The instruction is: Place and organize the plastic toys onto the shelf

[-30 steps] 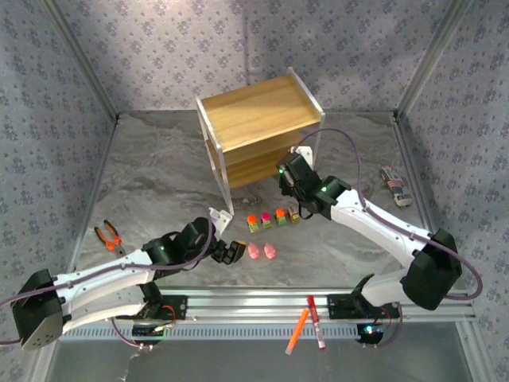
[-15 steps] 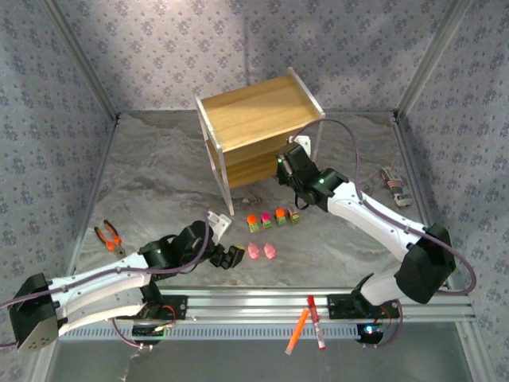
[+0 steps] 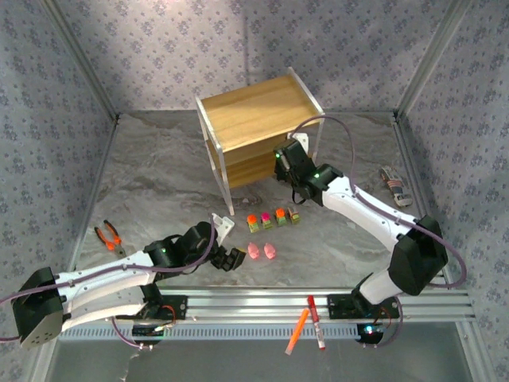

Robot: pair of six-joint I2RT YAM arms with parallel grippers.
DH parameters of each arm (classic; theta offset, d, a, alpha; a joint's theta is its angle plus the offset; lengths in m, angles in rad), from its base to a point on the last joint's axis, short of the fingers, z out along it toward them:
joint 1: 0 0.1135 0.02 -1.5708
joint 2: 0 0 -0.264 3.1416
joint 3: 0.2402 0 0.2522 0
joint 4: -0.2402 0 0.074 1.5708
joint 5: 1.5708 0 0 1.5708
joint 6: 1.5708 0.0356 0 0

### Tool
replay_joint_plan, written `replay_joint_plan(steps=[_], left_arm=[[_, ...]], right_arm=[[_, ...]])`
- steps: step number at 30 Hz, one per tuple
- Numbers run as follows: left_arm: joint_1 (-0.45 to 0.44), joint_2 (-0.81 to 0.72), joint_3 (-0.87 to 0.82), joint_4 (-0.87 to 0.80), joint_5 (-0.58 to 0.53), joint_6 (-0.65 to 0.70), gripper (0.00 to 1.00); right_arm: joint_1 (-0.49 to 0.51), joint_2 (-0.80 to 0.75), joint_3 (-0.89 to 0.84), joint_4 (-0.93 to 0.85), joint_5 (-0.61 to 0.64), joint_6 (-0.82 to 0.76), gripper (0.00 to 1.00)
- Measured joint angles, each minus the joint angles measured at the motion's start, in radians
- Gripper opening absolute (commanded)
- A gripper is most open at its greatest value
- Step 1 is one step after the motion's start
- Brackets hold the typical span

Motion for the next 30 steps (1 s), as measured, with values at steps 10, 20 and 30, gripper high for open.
replay_joint_plan(steps=[10, 20, 30], left_arm=[[0.000, 0.000, 0.000, 0.000, -0.001, 0.000, 0.94], [-0.006, 0.000, 0.000, 0.000, -0.007, 0.000, 0.94], [-0.006, 0.000, 0.000, 0.000, -0.008, 0.000, 0.94]], right_arm=[[0.000, 0.031, 0.012, 0.010, -0.004, -0.005, 0.26], [-0.002, 0.069, 0.016, 0.028, -0.004, -0.004, 0.27], [-0.002, 0.074, 0.016, 0.043, -0.003, -0.004, 0.27]])
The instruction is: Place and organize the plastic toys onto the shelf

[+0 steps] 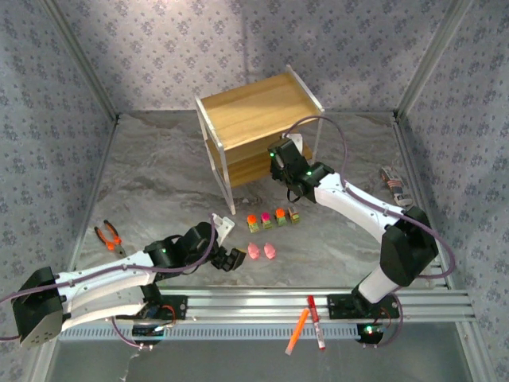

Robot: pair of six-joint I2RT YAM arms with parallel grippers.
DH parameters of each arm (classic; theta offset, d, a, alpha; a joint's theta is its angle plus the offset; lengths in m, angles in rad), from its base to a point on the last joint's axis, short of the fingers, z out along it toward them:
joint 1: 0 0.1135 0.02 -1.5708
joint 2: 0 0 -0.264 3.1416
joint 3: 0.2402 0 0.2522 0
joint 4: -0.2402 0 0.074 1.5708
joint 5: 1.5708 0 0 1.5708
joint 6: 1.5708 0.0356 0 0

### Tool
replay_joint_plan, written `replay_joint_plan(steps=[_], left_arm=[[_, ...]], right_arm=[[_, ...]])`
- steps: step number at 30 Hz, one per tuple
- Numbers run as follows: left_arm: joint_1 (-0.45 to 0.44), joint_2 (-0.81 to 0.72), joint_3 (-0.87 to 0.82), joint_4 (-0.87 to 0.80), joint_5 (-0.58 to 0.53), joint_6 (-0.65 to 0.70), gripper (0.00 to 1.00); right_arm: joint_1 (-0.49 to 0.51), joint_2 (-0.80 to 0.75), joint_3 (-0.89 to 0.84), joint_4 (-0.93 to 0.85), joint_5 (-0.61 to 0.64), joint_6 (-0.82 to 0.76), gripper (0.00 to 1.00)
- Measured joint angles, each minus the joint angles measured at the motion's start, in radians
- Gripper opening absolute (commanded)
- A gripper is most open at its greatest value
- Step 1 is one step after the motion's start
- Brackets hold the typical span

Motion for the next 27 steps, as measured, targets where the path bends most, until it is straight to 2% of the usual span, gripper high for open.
replay_joint_plan(steps=[27], left_arm=[[0.000, 0.000, 0.001, 0.000, -0.014, 0.000, 0.94]], right_arm=[[0.003, -0.014, -0.132, 0.244, 0.079, 0.011, 0.29]])
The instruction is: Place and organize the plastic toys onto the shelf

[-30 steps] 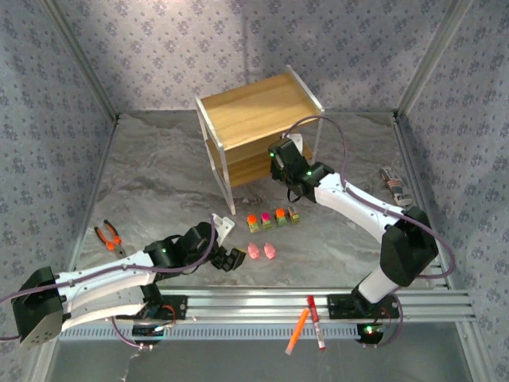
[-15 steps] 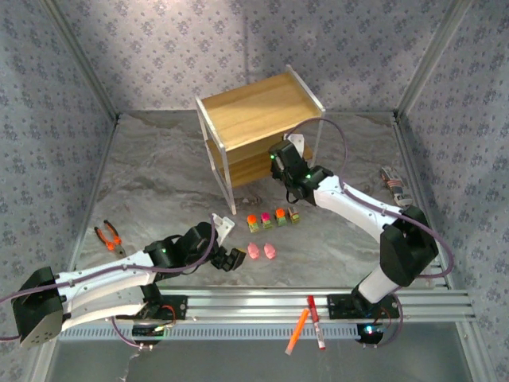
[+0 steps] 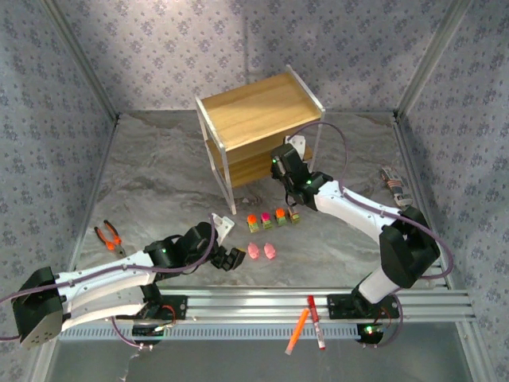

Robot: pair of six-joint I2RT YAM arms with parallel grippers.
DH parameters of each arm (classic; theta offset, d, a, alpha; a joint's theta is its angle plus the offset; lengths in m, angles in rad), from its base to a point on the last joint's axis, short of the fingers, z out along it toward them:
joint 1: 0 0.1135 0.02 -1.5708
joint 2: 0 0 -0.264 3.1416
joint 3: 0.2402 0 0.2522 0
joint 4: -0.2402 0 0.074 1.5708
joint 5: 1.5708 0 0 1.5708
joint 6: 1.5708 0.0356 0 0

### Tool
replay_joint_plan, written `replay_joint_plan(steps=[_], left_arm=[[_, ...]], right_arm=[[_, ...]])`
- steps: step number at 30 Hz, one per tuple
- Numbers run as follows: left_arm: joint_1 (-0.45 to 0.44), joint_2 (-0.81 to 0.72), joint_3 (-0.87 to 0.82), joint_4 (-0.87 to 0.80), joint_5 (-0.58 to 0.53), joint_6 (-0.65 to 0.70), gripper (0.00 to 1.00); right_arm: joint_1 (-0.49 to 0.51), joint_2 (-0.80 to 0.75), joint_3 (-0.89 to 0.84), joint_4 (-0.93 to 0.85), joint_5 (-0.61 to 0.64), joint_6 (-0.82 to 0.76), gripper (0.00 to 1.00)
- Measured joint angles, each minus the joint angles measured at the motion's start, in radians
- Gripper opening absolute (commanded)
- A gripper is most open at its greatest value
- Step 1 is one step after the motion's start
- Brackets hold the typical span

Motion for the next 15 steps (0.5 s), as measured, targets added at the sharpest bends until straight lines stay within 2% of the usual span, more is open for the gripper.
replay_joint_plan(steps=[15], left_arm=[[0.000, 0.007, 0.001, 0.000, 0.000, 0.000, 0.94]], right_arm=[[0.000, 0.000, -0.006, 0.015, 0.002, -0.002, 0.40]])
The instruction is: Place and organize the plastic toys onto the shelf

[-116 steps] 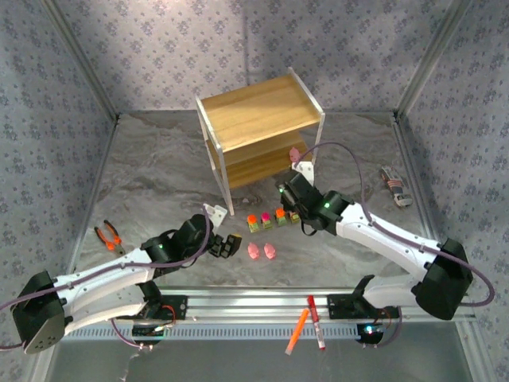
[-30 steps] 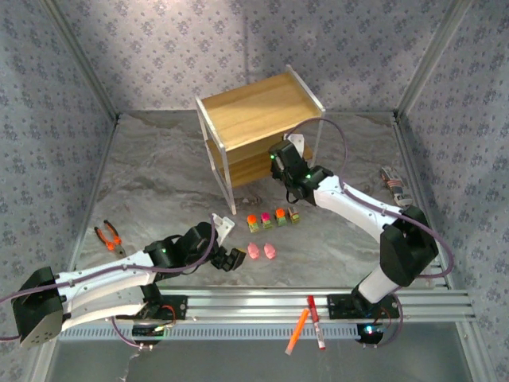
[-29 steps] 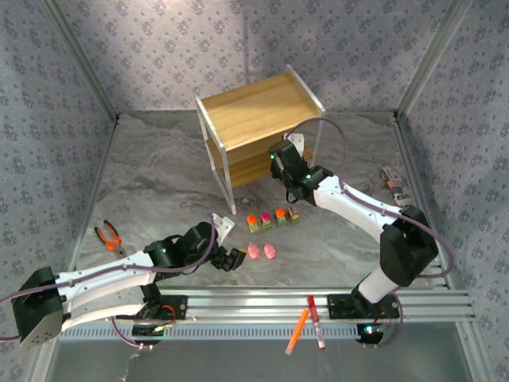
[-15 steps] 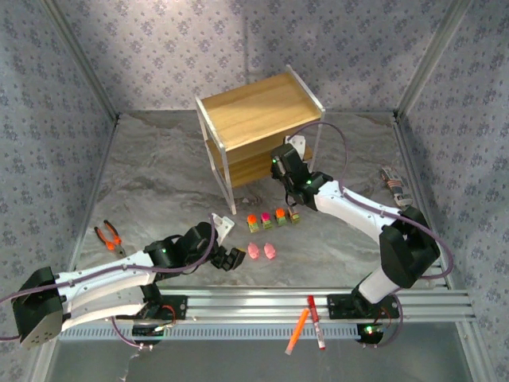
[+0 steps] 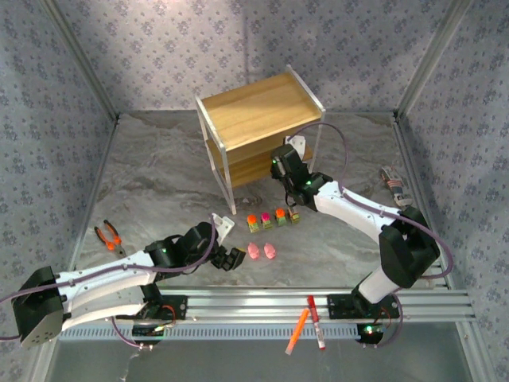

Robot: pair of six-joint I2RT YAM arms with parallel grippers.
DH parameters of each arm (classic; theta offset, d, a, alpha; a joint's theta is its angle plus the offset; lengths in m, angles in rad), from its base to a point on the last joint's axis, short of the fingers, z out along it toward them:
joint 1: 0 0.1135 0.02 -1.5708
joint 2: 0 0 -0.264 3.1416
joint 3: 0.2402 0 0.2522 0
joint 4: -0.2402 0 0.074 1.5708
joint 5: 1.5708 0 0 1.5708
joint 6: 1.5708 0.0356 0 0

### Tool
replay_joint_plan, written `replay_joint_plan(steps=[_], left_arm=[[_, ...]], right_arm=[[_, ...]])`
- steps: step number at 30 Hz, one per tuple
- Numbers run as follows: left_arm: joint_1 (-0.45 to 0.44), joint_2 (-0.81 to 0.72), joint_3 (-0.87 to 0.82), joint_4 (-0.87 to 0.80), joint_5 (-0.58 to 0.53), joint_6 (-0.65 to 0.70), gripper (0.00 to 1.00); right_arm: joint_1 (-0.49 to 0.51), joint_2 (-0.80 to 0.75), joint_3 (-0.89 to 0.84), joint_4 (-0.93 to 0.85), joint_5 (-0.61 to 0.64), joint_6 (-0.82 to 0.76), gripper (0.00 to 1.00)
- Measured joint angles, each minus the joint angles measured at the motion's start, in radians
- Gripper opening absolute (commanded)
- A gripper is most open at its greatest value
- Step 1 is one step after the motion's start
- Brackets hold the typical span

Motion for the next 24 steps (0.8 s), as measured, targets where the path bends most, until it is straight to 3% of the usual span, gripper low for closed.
replay_joint_plan(steps=[24], left_arm=[[0.000, 0.006, 0.000, 0.000, -0.001, 0.000, 0.94]], right_arm=[[0.014, -0.023, -0.006, -0.002, 0.000, -0.010, 0.45]])
